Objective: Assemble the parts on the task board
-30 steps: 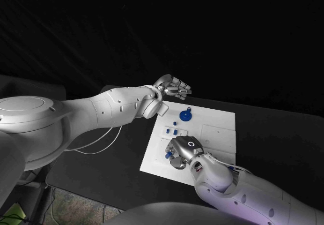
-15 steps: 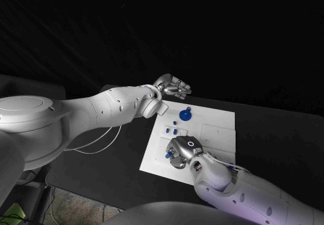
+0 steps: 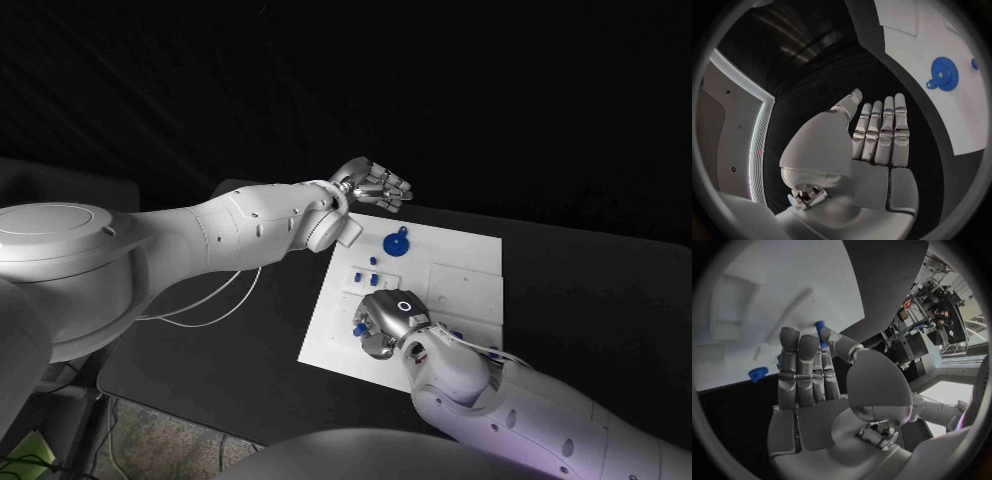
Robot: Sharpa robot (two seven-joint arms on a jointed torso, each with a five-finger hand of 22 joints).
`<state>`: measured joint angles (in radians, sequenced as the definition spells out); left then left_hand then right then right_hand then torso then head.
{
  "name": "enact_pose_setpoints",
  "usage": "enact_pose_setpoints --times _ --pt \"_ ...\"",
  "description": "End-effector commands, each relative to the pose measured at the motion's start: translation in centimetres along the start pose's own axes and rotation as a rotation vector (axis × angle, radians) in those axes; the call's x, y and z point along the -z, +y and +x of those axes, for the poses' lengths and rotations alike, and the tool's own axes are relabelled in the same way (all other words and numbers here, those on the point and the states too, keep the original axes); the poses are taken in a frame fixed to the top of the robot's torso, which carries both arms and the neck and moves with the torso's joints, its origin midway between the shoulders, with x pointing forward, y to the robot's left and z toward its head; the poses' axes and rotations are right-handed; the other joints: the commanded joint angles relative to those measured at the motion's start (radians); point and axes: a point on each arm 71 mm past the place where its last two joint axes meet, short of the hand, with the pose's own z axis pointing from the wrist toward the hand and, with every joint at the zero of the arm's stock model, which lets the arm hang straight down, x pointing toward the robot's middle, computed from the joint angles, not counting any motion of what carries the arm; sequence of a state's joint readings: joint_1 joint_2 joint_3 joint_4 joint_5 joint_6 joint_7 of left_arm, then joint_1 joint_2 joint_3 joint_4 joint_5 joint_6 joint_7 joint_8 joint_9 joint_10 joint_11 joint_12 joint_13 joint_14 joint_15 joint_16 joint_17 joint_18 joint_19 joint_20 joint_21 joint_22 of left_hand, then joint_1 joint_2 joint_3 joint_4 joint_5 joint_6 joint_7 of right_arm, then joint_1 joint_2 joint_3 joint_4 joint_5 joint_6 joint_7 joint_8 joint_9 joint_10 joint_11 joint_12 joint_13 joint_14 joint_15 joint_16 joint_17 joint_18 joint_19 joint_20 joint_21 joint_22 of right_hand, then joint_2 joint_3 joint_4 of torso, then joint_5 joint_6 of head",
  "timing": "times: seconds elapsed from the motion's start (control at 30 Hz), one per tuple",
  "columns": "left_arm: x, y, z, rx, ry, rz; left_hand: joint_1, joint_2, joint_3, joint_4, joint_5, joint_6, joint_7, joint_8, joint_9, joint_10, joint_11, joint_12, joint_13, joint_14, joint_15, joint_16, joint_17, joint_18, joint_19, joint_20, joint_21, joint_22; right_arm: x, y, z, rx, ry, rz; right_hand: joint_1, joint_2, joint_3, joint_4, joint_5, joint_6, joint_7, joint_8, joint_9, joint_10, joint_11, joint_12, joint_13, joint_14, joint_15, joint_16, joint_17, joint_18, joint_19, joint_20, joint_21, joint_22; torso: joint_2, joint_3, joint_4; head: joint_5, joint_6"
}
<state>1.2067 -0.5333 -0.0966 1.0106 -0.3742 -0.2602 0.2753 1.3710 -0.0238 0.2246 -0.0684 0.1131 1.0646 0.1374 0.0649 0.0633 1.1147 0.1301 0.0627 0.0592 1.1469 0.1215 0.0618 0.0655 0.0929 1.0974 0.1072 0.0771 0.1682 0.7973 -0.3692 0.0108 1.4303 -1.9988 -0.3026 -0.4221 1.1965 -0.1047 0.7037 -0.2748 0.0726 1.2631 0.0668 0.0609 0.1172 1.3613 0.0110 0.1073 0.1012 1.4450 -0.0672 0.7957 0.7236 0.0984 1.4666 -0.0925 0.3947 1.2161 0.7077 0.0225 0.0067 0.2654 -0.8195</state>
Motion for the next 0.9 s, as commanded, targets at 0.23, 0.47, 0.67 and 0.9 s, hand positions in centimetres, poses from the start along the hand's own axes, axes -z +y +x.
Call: enact_pose_setpoints --times 0.23,0.47,0.67,0.9 --pt "-0.01 -0.1 0.19 0.013 0.015 0.003 -0.005 0.0 0.001 0.005 0.002 0.001 -0.002 -0.002 0.0 -0.007 0.003 -0.004 -0.001 -0.008 0.002 -0.001 0.0 0.008 0.006 0.0 -0.003 -0.006 -0.06 0.28 0.4 0.026 0.021 0.007 0.003 0.009 0.005 0.0 0.005 0.008 0.004 0.003 0.034 0.008 -0.001 -0.006 -0.001 -0.001 -0.009 -0.003 0.001 0.016 0.039 -0.007 -0.001 -0.002 0.0 0.0004 -0.0007 0.001 -0.002" --pt "-0.04 -0.14 0.37 0.016 0.026 0.003 -0.004 0.0 0.001 0.004 0.002 0.0 -0.002 -0.003 0.0 -0.008 0.003 -0.004 -0.001 -0.009 0.002 -0.001 0.0 0.008 0.006 0.0 -0.003 -0.008 -0.2 0.51 0.55 0.01 0.02 0.007 -0.008 0.005 -0.011 0.001 0.036 0.001 0.005 0.003 0.031 0.003 0.0 -0.011 -0.008 0.0 -0.008 -0.007 -0.003 0.017 0.039 -0.006 -0.015 -0.011 -0.001 -0.0002 -0.0001 0.002 -0.004" --pt "-0.02 -0.1 0.31 0.018 0.027 0.001 -0.01 0.0 -0.002 0.008 -0.001 -0.006 0.0 -0.003 -0.001 -0.012 0.004 -0.004 -0.001 -0.01 0.003 -0.001 0.001 0.008 0.005 0.002 -0.004 -0.011 -0.11 0.56 0.9 0.0 0.034 0.001 -0.024 -0.021 -0.103 0.028 0.065 -0.024 0.007 0.002 0.012 -0.012 0.004 -0.03 -0.033 0.003 -0.003 -0.005 -0.006 0.014 0.041 -0.001 -0.021 -0.027 0.0 0.0003 -0.0011 0.003 -0.006" --pt "0.0 -0.06 0.31 0.022 0.032 -0.002 -0.012 0.001 -0.005 0.01 -0.001 -0.01 0.001 -0.003 -0.001 -0.015 0.005 -0.004 -0.001 -0.012 0.004 -0.001 0.001 0.008 0.005 0.003 -0.004 -0.015 -0.03 0.61 1.1 -0.009 0.04 -0.002 -0.005 -0.053 -0.149 0.066 0.036 -0.043 0.011 0.003 -0.018 -0.029 0.012 -0.036 -0.035 0.004 0.003 -0.003 -0.01 0.017 0.042 0.005 -0.011 -0.048 0.0 0.0007 -0.0005 0.003 -0.01"
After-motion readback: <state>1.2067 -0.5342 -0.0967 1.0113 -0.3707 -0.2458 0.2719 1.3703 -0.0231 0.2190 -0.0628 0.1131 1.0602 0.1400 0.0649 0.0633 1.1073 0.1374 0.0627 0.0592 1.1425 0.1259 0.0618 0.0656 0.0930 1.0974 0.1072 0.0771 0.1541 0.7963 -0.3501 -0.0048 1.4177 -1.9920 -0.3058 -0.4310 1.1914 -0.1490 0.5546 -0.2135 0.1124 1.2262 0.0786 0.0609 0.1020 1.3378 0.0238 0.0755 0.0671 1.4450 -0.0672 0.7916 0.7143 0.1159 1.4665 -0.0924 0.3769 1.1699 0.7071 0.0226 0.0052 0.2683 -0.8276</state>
